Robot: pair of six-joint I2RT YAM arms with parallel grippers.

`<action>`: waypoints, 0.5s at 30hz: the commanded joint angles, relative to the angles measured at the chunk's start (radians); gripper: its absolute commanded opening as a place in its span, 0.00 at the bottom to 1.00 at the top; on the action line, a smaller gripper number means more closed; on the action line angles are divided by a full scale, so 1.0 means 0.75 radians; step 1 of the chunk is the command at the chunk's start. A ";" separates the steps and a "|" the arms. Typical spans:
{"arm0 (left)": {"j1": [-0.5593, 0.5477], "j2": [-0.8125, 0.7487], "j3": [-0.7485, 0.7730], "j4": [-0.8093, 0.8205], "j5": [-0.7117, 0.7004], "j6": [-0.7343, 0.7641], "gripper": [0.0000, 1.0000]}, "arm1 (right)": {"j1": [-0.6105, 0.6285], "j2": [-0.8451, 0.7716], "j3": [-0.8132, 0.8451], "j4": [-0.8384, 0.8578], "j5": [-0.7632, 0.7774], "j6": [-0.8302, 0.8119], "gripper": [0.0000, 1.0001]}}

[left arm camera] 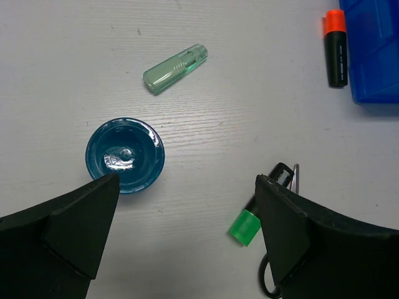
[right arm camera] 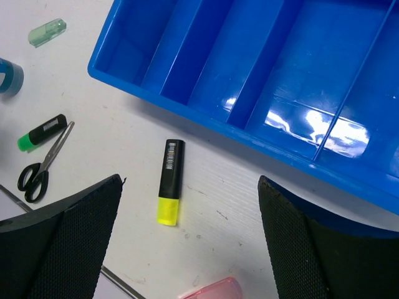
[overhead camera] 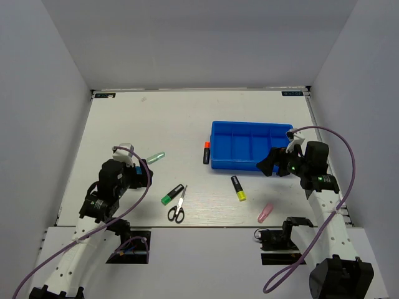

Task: Sort the stationery into containers
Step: Grab a piece of stationery with the left arm

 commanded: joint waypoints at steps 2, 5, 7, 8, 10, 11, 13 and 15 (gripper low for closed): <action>0.007 0.006 0.000 0.014 -0.016 0.009 1.00 | -0.006 -0.008 0.053 0.009 -0.020 -0.048 0.91; 0.007 0.008 0.000 0.012 -0.029 0.007 1.00 | -0.004 -0.002 0.020 -0.042 -0.108 -0.266 0.87; 0.007 0.015 0.004 0.006 -0.035 0.011 0.85 | -0.004 -0.002 0.028 -0.083 -0.132 -0.324 0.46; 0.007 0.021 0.004 0.008 -0.041 0.011 0.66 | -0.006 0.000 0.016 -0.077 -0.127 -0.324 0.00; 0.007 0.045 0.022 -0.020 -0.104 0.003 0.00 | -0.004 0.000 0.006 -0.065 -0.102 -0.326 0.00; 0.007 0.055 0.034 -0.043 -0.175 -0.009 0.00 | -0.004 0.000 0.018 -0.069 -0.098 -0.326 0.09; 0.007 0.119 0.077 -0.088 -0.255 -0.022 0.00 | 0.000 0.016 0.050 -0.112 -0.100 -0.334 0.76; 0.007 0.198 0.108 -0.135 -0.352 -0.038 0.75 | 0.000 0.031 0.063 -0.132 -0.100 -0.341 0.90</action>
